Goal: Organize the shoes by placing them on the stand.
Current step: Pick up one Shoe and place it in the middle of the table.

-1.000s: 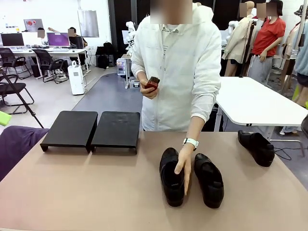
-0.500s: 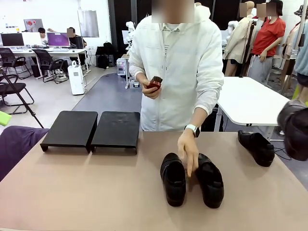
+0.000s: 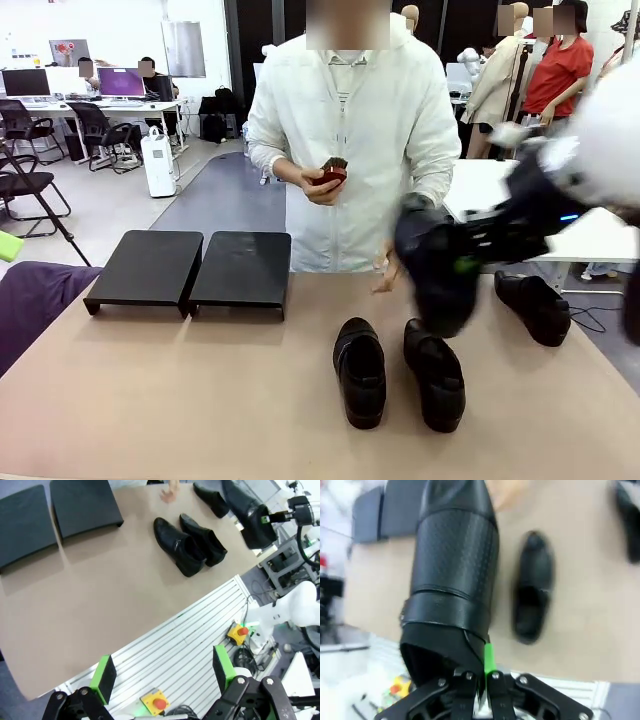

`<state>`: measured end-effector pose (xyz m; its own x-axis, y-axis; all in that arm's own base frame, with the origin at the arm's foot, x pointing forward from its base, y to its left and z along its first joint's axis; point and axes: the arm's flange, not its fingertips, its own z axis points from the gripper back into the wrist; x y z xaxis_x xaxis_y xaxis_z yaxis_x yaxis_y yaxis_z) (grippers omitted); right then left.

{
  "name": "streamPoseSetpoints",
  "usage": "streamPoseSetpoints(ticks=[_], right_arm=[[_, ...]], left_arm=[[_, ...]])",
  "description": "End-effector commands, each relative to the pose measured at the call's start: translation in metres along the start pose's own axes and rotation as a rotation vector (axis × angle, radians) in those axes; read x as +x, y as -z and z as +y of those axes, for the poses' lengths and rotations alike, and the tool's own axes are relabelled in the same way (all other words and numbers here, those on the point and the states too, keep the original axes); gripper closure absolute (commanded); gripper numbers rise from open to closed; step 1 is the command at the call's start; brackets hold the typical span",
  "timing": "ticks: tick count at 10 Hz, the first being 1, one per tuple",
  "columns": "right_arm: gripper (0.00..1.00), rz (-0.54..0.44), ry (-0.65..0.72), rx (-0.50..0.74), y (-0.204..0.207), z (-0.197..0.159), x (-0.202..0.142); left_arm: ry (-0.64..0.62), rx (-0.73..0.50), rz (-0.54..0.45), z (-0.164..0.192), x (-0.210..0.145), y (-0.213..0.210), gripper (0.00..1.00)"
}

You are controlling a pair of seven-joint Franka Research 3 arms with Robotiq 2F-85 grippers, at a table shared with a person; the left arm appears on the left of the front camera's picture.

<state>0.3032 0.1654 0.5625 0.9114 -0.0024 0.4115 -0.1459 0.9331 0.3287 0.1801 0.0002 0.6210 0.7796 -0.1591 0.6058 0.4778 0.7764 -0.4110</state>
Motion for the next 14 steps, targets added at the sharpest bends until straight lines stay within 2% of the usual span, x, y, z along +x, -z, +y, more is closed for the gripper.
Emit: streamPoseSetpoints(ticks=[1, 3, 4, 6, 9, 12, 13, 14], right_arm=[[1.0, 0.112, -0.176, 0.137, 0.07, 0.049, 0.043], [1.0, 0.223, -0.203, 0.16, 0.146, 0.102, 0.053], [1.0, 0.22, -0.174, 0.124, 0.184, 0.12, 0.052], [1.0, 0.262, -0.093, 0.09, 0.25, 0.136, 0.045], [1.0, 0.337, -0.05, 0.084, 0.296, 0.139, 0.025], [1.0, 0.34, -0.06, 0.099, 0.304, 0.134, 0.017], [0.78, 0.36, -0.071, 0.133, 0.302, 0.133, 0.017], [0.19, 0.353, -0.078, 0.135, 0.3, 0.133, 0.016]], left_arm=[[0.012, -0.023, -0.003, 0.0, 0.0, -0.002, 0.0], [0.012, -0.023, -0.003, 0.0, 0.0, -0.002, 0.0], [0.012, -0.023, -0.003, 0.0, 0.0, -0.002, 0.0], [0.012, -0.023, -0.003, 0.0, 0.0, -0.002, 0.0], [0.012, -0.023, -0.003, 0.0, 0.0, -0.002, 0.0], [0.012, -0.023, -0.003, 0.0, 0.0, -0.002, 0.0], [0.012, -0.023, -0.003, 0.0, 0.0, -0.002, 0.0], [0.012, -0.023, -0.003, 0.0, 0.0, -0.002, 0.0]])
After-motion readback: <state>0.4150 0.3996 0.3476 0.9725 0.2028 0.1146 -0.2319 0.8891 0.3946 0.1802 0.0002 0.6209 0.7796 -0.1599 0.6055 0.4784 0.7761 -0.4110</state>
